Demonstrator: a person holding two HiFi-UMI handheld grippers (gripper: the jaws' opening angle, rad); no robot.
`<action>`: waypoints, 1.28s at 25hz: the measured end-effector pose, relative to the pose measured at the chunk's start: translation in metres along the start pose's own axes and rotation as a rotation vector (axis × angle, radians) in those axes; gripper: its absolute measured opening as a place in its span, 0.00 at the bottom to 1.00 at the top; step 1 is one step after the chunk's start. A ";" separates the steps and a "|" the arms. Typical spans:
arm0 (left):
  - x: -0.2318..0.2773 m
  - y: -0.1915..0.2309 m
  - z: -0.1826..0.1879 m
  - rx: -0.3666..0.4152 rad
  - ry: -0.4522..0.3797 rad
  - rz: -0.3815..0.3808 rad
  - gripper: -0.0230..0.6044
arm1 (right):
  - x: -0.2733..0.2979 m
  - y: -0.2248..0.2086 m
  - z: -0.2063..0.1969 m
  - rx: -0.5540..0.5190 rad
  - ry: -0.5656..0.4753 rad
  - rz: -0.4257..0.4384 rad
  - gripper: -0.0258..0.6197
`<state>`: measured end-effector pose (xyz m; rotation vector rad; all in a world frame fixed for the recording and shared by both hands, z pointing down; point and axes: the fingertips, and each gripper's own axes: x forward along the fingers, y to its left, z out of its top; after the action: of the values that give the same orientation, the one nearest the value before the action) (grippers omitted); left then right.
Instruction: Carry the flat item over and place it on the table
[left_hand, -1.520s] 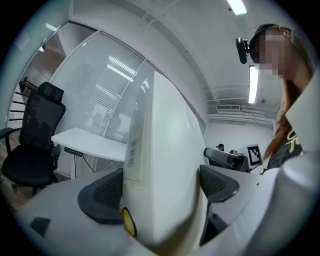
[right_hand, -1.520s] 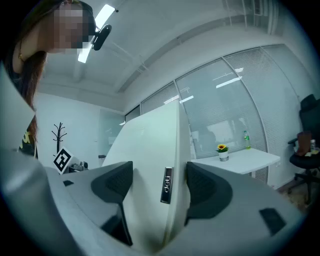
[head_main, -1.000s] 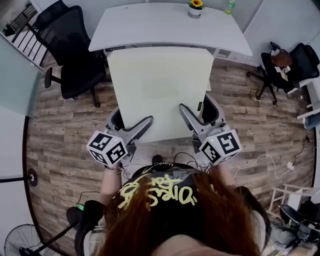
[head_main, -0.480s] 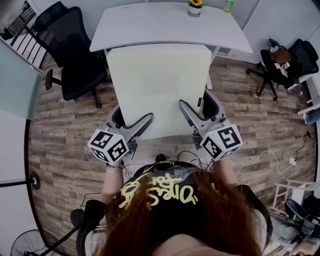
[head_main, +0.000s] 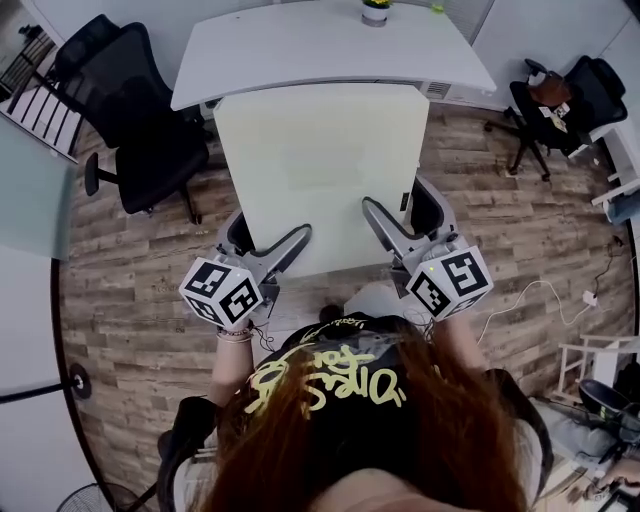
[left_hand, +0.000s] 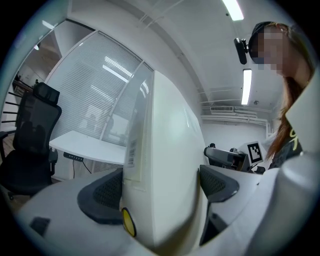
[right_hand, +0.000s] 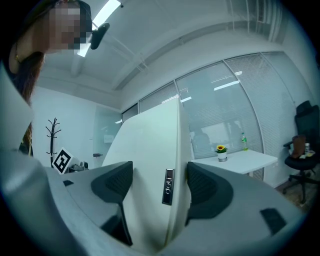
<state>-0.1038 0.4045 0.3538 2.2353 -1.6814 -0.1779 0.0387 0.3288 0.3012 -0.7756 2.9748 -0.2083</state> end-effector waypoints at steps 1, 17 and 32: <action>0.001 0.000 0.000 -0.004 0.000 -0.009 0.80 | -0.001 0.000 0.001 0.000 0.000 -0.007 0.57; 0.015 0.003 -0.003 0.018 0.012 0.003 0.80 | 0.003 -0.016 -0.007 0.028 0.003 -0.007 0.57; 0.090 0.039 0.007 0.009 0.052 -0.004 0.81 | 0.053 -0.082 -0.011 0.059 0.020 -0.028 0.57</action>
<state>-0.1147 0.3077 0.3697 2.2301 -1.6538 -0.1125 0.0306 0.2332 0.3232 -0.8140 2.9626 -0.3061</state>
